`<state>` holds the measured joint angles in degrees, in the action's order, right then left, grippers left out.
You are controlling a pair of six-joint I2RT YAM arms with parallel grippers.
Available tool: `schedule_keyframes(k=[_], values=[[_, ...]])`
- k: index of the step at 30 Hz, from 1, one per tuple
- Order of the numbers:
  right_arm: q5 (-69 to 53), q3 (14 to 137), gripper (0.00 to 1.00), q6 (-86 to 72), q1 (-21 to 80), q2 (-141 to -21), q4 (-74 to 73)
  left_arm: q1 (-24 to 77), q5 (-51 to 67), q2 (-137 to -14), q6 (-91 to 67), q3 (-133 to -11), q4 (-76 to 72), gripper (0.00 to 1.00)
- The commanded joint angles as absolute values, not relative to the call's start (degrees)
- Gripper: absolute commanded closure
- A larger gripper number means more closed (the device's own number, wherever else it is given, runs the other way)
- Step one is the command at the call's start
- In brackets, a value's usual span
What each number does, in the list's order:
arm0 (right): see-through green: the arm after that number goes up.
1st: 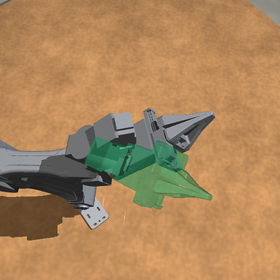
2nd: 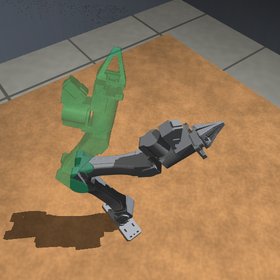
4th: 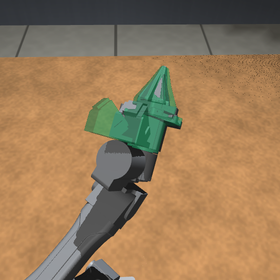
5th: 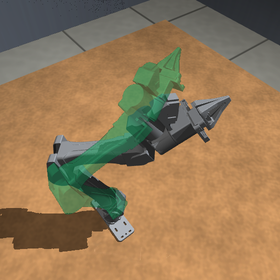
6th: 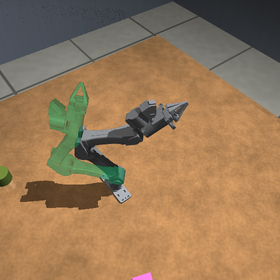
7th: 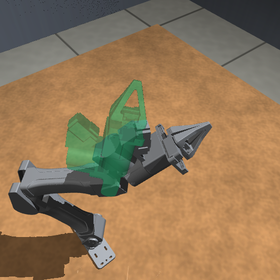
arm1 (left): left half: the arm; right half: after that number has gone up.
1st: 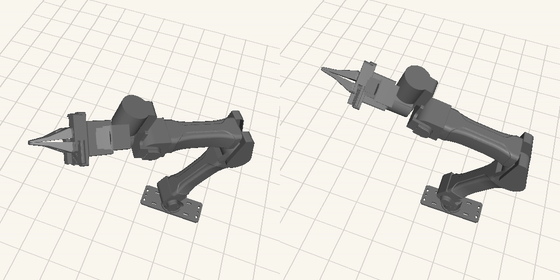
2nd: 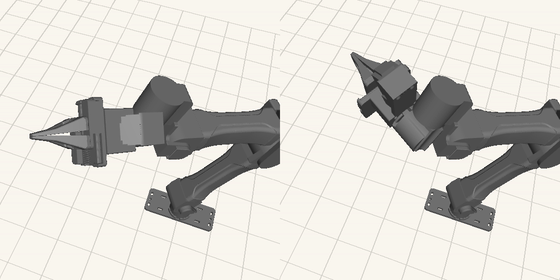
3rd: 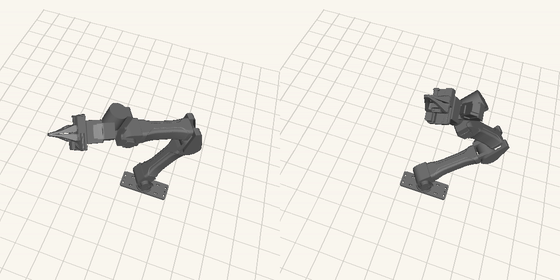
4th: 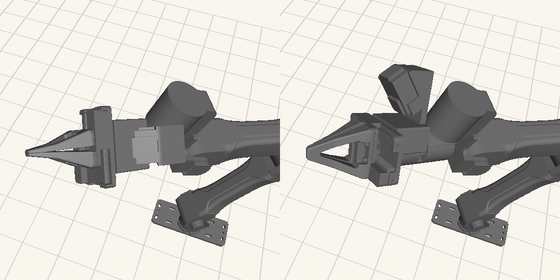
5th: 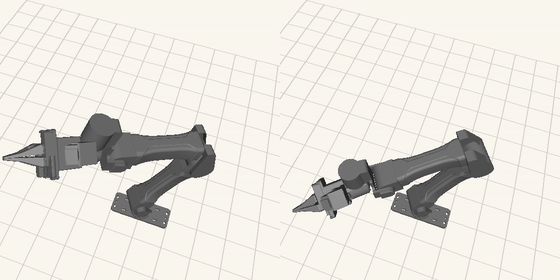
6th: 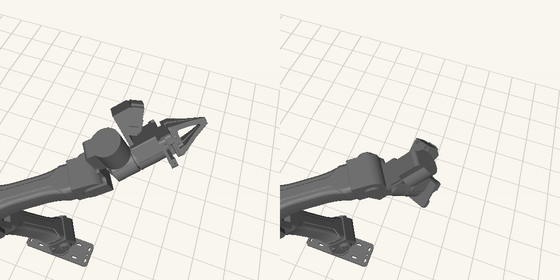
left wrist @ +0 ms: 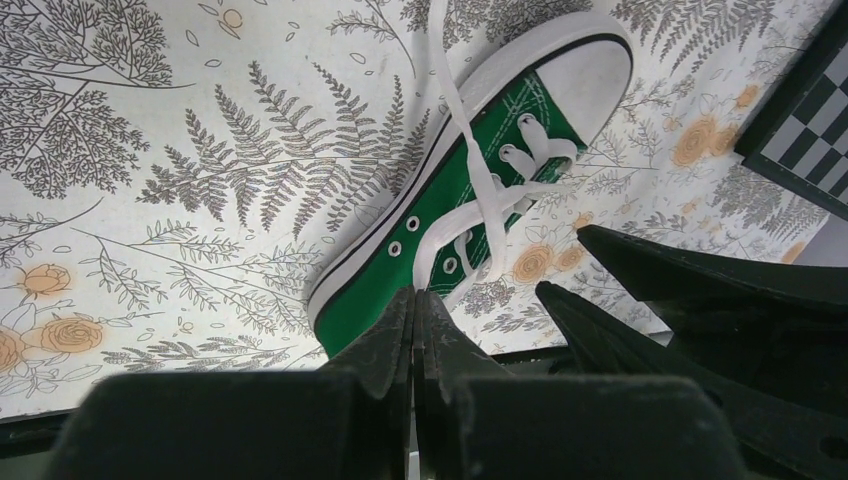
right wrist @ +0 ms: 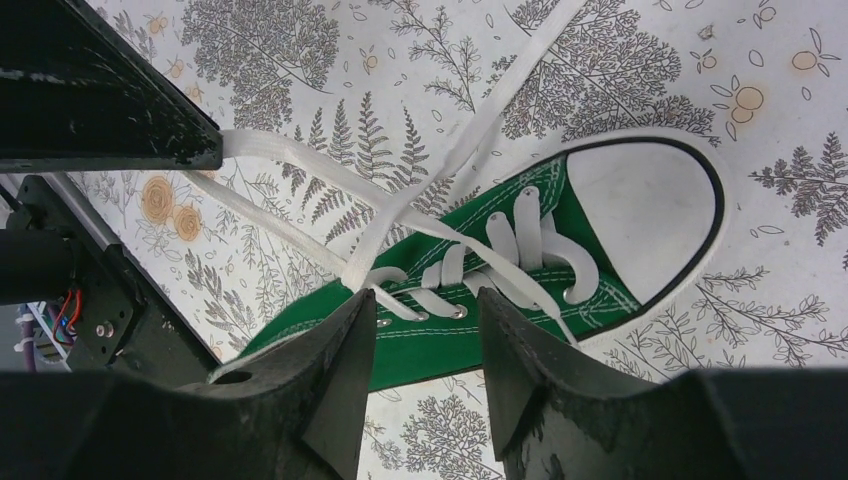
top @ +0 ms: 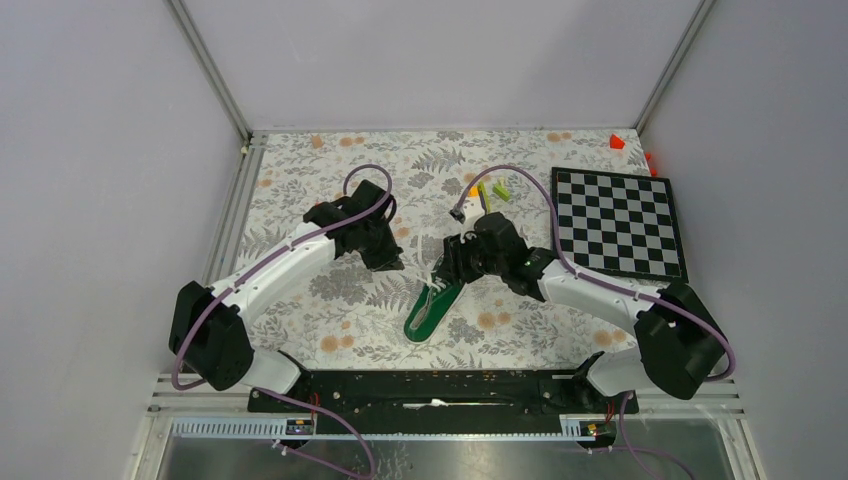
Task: Tie the shoes
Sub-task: Cross the shoelace with the shoelace.
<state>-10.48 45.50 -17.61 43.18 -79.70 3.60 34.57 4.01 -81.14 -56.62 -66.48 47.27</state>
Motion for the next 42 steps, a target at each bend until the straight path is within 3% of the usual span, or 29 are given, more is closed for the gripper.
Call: schedule_keyframes(k=[1, 12, 19, 30, 42], values=[[-10.63, 47.93, 0.51, -17.91, 44.00, -80.00, 6.56, 34.79, 2.37, -81.64, -56.88, -69.36, 48.18, 1.00], [-3.35, 47.16, 0.50, -16.60, 44.02, -81.17, 3.56, 34.89, 2.13, -81.72, -56.60, -69.33, 48.17, 1.00], [-5.96, 49.67, 0.48, -15.27, 44.02, -81.74, 0.35, 35.16, 2.20, -81.92, -56.61, -69.14, 48.17, 1.00], [-6.03, 45.73, 0.50, -33.64, 44.52, -78.01, 5.37, 35.66, 2.93, -82.02, -56.34, -67.84, 46.65, 1.00], [-5.74, 46.84, 0.51, -27.82, 47.27, -76.65, 5.81, 36.04, 4.26, -79.92, -55.09, -65.39, 43.01, 1.00]])
